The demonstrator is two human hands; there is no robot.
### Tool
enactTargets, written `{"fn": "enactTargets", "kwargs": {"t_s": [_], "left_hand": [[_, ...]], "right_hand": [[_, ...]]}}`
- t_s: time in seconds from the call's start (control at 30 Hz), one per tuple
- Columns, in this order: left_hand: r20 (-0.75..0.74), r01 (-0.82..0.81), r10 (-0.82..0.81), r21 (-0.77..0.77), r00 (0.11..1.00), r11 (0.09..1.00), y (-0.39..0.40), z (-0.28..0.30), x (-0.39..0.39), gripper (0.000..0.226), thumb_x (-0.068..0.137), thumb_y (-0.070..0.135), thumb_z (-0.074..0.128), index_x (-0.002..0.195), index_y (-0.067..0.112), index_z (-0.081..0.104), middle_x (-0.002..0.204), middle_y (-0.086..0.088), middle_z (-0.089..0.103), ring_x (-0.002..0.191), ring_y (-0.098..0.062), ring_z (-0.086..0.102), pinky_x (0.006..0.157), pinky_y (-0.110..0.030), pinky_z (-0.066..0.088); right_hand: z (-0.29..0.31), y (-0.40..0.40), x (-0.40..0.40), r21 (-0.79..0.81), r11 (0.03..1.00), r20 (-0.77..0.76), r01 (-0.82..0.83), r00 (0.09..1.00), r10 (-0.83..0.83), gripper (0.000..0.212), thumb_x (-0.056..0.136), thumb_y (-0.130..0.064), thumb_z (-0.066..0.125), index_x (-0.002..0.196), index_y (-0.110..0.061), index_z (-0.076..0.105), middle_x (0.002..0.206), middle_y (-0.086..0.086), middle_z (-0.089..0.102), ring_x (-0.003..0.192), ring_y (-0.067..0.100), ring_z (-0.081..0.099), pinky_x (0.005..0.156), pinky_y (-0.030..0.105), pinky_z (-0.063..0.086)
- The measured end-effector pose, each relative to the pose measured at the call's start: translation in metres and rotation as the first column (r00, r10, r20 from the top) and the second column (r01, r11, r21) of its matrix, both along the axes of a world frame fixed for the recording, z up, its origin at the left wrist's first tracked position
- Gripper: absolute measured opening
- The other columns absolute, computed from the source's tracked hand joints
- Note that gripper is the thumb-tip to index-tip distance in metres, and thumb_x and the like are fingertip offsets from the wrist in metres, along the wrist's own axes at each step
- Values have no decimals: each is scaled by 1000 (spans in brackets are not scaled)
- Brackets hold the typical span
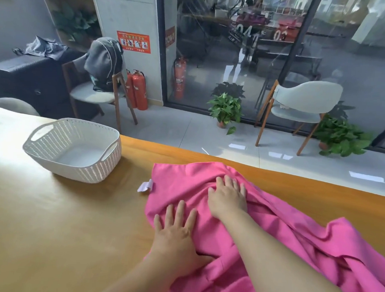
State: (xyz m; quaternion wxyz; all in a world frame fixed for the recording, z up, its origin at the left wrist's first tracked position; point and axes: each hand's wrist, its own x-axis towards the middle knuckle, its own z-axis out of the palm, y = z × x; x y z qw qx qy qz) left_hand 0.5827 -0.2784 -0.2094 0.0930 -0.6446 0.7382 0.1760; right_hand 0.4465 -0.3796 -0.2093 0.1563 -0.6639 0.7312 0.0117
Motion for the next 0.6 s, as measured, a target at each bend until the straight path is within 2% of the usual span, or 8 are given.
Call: {"fn": "enactTargets", "kwargs": {"t_s": [0.03, 0.1, 0.17, 0.23, 0.33, 0.4, 0.5, 0.6], "left_hand": [[-2, -3, 3, -5, 1000, 1000, -1, 5, 0, 111, 72, 84, 42, 155, 29, -5, 162, -6, -16, 149, -32, -9, 117, -56, -1], [-50, -65, 59, -125, 997, 990, -14, 15, 1, 88, 77, 67, 40, 153, 29, 16, 160, -6, 10, 145, -28, 16, 115, -49, 13], [-181, -167, 128, -224, 975, 960, -33, 21, 5, 67, 77, 47, 34, 141, 28, 41, 149, 0, 34, 134, -24, 35, 110, -41, 25], [-329, -251, 165, -237, 930, 939, -52, 23, 7, 66, 76, 44, 22, 130, 26, 55, 138, 1, 48, 126, -24, 45, 106, -38, 34], [-401, -293, 179, -241, 898, 925, -72, 12, 8, 75, 76, 48, 8, 120, 21, 62, 125, -4, 58, 120, -28, 51, 100, -41, 40], [-363, -331, 242, -208, 900, 920, -82, 7, 7, 56, 91, 49, 21, 122, 22, 59, 129, -3, 56, 124, -27, 49, 104, -42, 37], [-260, -349, 296, -186, 919, 919, -89, 11, 4, 41, 96, 41, 35, 127, 22, 55, 133, -2, 53, 125, -26, 47, 105, -41, 35], [-139, -249, 216, -300, 966, 921, -93, 24, -2, 39, 90, 26, 41, 126, 20, 54, 128, -3, 53, 119, -26, 48, 98, -40, 35]], "right_hand": [[-1, -2, 3, -7, 1000, 19, 3, 1000, -3, 54, 104, -39, 22, 155, -20, 24, 165, 5, 13, 152, 23, 8, 123, 44, -2], [-2, -1, 7, -58, 998, 69, 2, 998, 2, 50, 104, -38, 21, 148, -22, 38, 162, 5, 23, 150, 22, 16, 123, 44, 6], [-2, 4, 7, -108, 994, 97, 1, 995, 10, 44, 104, -36, 22, 136, -22, 50, 153, 4, 37, 143, 23, 29, 119, 43, 21], [-2, 9, 6, -118, 993, 117, 1, 993, 13, 41, 104, -35, 23, 123, -21, 56, 139, 4, 49, 132, 25, 40, 111, 41, 30], [-6, 13, 8, -111, 993, 122, -39, 991, 53, 68, 92, -43, 0, 117, -19, 58, 130, 3, 53, 127, 26, 45, 108, 42, 35], [-11, 11, 5, -92, 994, 133, -56, 989, 68, 82, 81, -45, -9, 116, -19, 60, 128, 2, 56, 127, 26, 46, 108, 42, 34], [1, 13, 1, -70, 994, 174, -85, 980, 96, 71, 89, -41, 0, 112, -18, 63, 126, 3, 60, 125, 25, 47, 110, 38, 32], [8, 16, -9, -94, 993, 147, -67, 986, 80, 52, 98, -37, 11, 99, -20, 61, 118, 2, 61, 118, 27, 49, 102, 36, 35]]}}
